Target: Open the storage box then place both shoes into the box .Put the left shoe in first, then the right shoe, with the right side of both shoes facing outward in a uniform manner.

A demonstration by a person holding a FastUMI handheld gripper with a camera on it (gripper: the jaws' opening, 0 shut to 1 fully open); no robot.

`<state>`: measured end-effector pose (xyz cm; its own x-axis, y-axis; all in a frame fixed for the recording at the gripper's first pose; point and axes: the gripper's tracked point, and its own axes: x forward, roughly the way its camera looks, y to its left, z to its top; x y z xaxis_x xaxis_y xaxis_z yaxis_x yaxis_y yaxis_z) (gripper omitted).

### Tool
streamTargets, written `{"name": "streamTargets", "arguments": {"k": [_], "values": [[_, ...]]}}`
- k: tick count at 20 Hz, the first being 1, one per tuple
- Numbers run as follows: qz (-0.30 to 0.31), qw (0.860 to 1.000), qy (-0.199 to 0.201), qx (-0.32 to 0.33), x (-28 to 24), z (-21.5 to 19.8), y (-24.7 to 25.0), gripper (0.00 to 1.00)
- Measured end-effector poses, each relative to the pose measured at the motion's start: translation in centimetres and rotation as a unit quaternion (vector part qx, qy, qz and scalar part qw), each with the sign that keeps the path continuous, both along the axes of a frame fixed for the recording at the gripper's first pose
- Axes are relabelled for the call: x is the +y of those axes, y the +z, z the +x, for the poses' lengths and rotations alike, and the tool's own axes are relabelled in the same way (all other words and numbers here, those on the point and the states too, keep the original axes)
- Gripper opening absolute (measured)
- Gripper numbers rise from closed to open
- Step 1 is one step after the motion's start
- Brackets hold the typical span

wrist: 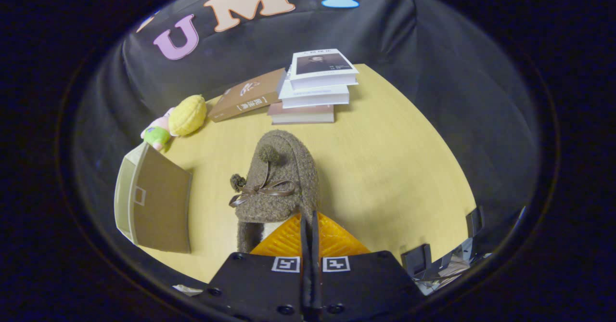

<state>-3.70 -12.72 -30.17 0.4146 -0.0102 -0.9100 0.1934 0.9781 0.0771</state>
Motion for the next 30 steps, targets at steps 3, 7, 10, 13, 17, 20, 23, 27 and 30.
{"name": "streamTargets", "arguments": {"k": [3,7,10,13,17,20,23,27,30], "values": [[0.008,1.000,0.007,-0.012,2.8,0.8,1.7,0.03],[0.012,0.999,0.016,-0.027,6.4,1.7,3.7,0.03],[0.018,0.999,0.022,-0.036,9.0,2.1,5.1,0.03],[0.027,0.998,0.034,-0.044,11.9,2.4,6.5,0.03],[0.057,0.996,0.039,-0.065,16.3,3.4,8.8,0.03],[0.075,0.993,0.048,-0.075,19.9,4.1,10.2,0.03],[0.086,0.991,0.065,-0.081,23.6,4.6,10.8,0.03],[0.106,0.988,0.081,-0.082,28.6,5.0,10.9,0.03],[0.115,0.987,0.081,-0.079,31.8,4.9,9.8,0.03]]}}
